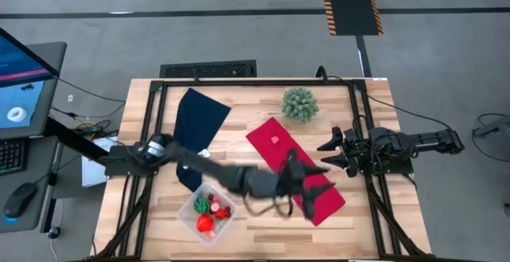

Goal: Pick and placing Produce into tupperware
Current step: Put the croissant into the transparent bin

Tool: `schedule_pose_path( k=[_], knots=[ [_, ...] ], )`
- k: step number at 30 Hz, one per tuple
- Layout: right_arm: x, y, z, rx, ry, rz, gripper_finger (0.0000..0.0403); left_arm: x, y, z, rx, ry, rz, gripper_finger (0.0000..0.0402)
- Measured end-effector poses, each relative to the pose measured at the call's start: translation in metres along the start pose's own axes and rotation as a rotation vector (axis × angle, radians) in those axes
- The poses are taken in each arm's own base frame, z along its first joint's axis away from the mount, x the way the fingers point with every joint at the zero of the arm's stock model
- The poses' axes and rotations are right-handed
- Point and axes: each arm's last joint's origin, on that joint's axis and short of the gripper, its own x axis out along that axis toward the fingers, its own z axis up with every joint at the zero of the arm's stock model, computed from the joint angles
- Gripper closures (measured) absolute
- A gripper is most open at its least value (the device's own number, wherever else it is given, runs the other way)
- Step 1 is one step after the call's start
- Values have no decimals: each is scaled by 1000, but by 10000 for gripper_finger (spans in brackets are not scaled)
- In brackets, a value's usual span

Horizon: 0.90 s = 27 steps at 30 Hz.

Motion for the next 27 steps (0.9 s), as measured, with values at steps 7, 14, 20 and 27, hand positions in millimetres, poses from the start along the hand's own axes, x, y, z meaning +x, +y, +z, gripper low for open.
schedule_pose_path(
  k=[7, 14, 20, 27],
  knots=[
    [0, 0, 0, 0, -1, 1, 154, 4, 27, 35, 133, -23, 12, 222],
    [0, 0, 0, 0, 0, 0, 154, 4, 27, 64, 157, -328, -212, 222],
    [0, 0, 0, 0, -1, -1, 154, 7, 55, 16, 22, -591, -470, 222],
    [0, 0, 0, 0, -1, 0, 154, -37, 90, -21, -44, -648, -440, 222]
  ],
)
